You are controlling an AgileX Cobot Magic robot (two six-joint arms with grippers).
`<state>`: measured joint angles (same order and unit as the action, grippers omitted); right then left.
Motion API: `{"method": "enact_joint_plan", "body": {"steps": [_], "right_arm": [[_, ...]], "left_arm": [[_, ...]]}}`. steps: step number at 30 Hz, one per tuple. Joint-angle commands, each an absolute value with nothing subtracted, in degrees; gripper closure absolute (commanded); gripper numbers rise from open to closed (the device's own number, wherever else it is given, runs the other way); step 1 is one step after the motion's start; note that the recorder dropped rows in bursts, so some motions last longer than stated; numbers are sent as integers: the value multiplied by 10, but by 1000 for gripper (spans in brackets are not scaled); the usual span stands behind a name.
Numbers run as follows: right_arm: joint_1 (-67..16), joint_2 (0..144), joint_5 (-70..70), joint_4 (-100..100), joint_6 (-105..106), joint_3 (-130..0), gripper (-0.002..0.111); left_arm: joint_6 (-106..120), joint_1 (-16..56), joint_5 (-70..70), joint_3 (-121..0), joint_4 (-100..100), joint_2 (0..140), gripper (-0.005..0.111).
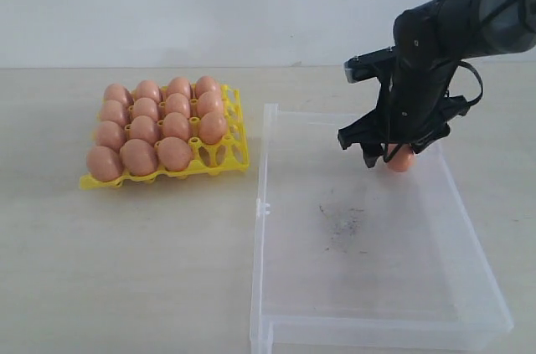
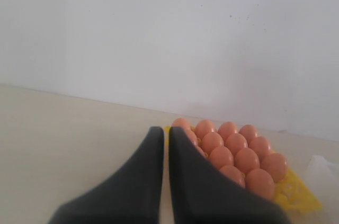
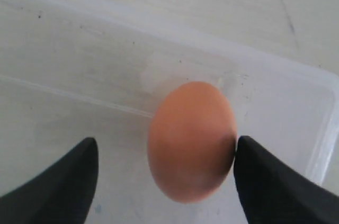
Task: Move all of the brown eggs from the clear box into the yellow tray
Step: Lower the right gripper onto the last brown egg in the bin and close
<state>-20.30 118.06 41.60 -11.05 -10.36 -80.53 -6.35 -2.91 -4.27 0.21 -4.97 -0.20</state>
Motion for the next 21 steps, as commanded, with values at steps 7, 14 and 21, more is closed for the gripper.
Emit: {"method": "enact_joint_plan", "body": {"steps": [7, 14, 21], "right_arm": [[-200, 1221, 353, -125, -120, -807, 45], [-200, 1238, 340, -142, -120, -807, 57], [-200, 1238, 359, -142, -87, -807, 109]], "left_arm": [[-64, -27, -39, 0, -50, 0, 103], [-64, -27, -39, 0, -50, 0, 103], [-64, -27, -39, 0, -50, 0, 103]]}}
